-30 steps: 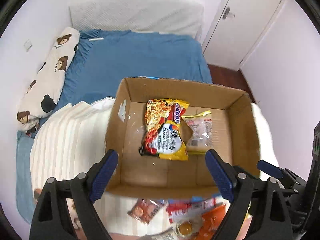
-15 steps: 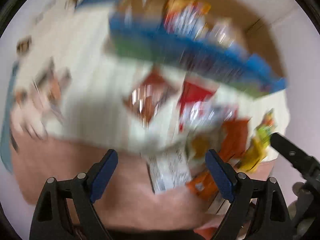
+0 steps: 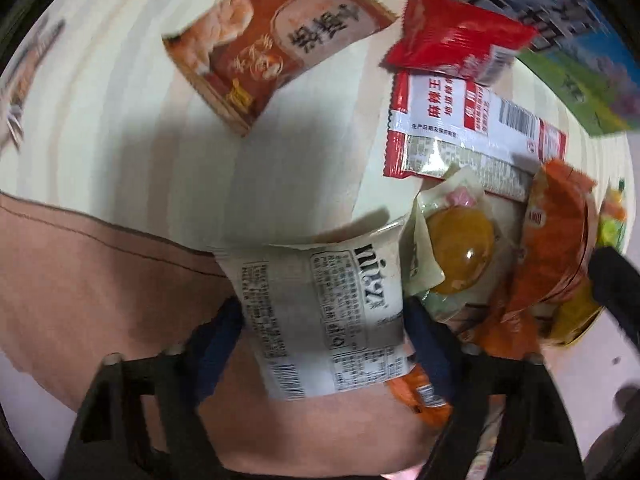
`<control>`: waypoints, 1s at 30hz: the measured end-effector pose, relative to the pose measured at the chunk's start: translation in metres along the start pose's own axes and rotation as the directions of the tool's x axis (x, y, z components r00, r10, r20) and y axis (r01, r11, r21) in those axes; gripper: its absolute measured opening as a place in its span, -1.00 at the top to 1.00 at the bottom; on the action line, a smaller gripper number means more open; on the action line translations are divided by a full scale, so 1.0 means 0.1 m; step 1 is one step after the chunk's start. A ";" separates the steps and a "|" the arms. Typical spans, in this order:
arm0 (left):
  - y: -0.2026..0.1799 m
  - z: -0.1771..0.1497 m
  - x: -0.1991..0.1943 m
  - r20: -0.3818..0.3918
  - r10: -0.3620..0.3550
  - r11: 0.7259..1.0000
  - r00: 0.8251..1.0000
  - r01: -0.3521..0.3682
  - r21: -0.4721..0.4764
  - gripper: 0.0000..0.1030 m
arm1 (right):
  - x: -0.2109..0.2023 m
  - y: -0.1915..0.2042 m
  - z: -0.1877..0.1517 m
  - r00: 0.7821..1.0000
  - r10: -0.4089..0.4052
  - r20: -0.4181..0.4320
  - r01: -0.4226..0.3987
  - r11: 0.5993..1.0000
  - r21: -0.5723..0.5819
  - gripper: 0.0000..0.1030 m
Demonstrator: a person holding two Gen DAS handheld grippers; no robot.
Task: Organize snacks
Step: 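Grasp the white wafer pack with the left gripper while the right gripper grasps the orange packet, then carry the wafer pack and orange packet into the box and release both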
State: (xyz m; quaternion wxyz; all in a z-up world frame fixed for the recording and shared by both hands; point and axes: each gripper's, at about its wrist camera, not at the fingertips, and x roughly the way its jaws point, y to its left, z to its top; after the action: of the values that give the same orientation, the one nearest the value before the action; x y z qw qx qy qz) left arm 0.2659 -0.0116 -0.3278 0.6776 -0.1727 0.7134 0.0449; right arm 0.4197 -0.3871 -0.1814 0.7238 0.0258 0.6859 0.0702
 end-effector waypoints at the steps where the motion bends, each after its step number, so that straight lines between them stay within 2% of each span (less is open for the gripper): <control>1: -0.01 -0.02 -0.03 0.018 0.029 0.999 0.999 -0.029 0.034 -0.37 | 0.05 0.00 0.02 1.000 -0.008 -0.009 0.008 1.000 -0.004 -0.87; 3: -0.04 -0.06 -0.10 0.064 0.086 0.992 0.994 -0.091 0.089 -0.37 | 0.14 0.00 0.04 0.999 -0.029 -0.015 0.029 0.999 -0.015 -0.76; 5: -0.02 -0.06 -0.17 0.117 0.149 0.978 0.982 -0.163 0.127 -0.37 | 0.21 0.01 0.05 1.000 -0.021 -0.024 0.020 1.000 -0.019 -0.36; 7: 0.05 -0.02 -0.22 0.154 0.189 0.969 0.970 -0.210 0.133 -0.37 | 0.27 0.01 0.04 0.999 0.014 -0.039 -0.014 1.000 -0.001 -0.16; 10: 0.18 0.07 -0.27 0.162 0.190 0.971 0.968 -0.210 0.114 -0.37 | 0.29 0.10 -0.05 0.997 -0.002 -0.079 0.001 1.000 -0.019 -0.14; 14: 0.20 0.16 -0.23 0.146 0.170 0.979 0.975 -0.183 0.084 -0.41 | 0.41 0.13 -0.19 0.987 0.042 -0.153 -0.041 0.999 0.015 -0.18; 17: 0.15 0.17 -0.19 0.137 0.161 0.983 0.977 -0.171 0.069 -0.41 | 0.52 0.15 -0.25 0.987 0.033 -0.156 -0.027 0.999 0.038 -0.28; 23: 0.26 0.16 -0.21 0.137 0.141 0.986 0.980 -0.152 0.071 -0.38 | 0.62 0.26 -0.32 0.990 -0.022 -0.142 0.025 1.000 0.017 -0.28; 26: 0.23 0.14 -0.23 0.169 0.166 0.981 0.972 -0.180 0.069 -0.36 | 0.60 0.33 -0.35 0.991 -0.047 -0.127 0.048 0.999 0.003 -0.15; 30: 0.13 0.02 -0.34 0.244 0.195 0.971 0.950 -0.222 0.089 -0.35 | 0.53 0.49 -0.42 0.996 -0.044 -0.081 0.045 0.999 0.009 -0.06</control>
State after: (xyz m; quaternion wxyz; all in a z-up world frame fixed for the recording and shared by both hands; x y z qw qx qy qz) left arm 0.2648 0.0080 -0.2968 0.7571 -0.0502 0.6444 0.0950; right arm 0.3769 -0.3343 -0.2301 0.6966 0.0117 0.7156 0.0511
